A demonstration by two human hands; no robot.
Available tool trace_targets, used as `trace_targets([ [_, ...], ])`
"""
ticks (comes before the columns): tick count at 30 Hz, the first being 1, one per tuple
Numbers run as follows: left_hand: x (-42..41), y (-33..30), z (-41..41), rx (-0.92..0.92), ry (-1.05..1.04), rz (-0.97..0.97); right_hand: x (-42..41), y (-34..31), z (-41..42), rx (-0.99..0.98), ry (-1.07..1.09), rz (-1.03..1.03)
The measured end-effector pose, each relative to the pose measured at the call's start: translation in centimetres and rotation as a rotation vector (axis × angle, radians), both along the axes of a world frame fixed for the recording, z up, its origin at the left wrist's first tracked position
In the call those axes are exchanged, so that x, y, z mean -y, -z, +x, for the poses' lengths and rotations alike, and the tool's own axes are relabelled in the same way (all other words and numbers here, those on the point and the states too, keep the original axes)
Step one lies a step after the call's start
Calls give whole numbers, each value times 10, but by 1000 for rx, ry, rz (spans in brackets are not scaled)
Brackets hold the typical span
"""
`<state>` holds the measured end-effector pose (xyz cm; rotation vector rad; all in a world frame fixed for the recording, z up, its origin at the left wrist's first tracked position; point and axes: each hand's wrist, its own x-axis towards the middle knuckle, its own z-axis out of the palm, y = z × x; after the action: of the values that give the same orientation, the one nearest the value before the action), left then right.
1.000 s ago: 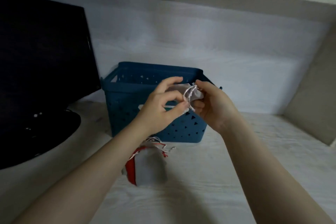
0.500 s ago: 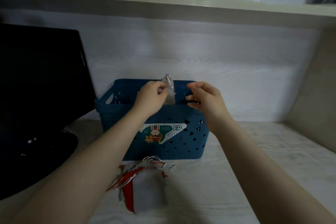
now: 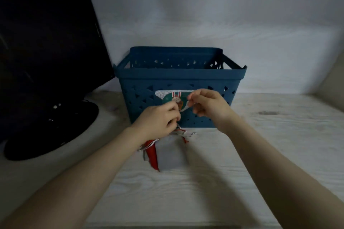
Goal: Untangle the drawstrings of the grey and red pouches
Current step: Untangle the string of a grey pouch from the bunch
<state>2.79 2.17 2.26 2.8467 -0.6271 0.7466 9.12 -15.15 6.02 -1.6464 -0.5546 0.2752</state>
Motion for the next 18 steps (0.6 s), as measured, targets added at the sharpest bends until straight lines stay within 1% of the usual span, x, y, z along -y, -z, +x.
trace_targets([
  [2,-5,22,-7,-115,-61,17,-6,22,-4,-10,18,-49],
  [4,-8,35,-15,-151,-109,16,-9,39,-5,29,29,-105],
  [8,-5,45,-23,-126,-207,-53,-16,65,-11,237,10,-372],
  [10,-5,49,-22,-140,-256,-46,-20,73,-17,376,-30,-505],
  [12,-5,50,-22,-105,-252,-30,-22,80,-22,467,-24,-577],
  [14,-5,52,-21,-74,-235,-20,-22,84,-23,515,1,-631],
  [17,1,52,-22,-71,-226,-17,-19,89,-22,612,28,-749],
  [18,2,52,-22,-65,-225,-32,-17,89,-22,648,49,-752],
])
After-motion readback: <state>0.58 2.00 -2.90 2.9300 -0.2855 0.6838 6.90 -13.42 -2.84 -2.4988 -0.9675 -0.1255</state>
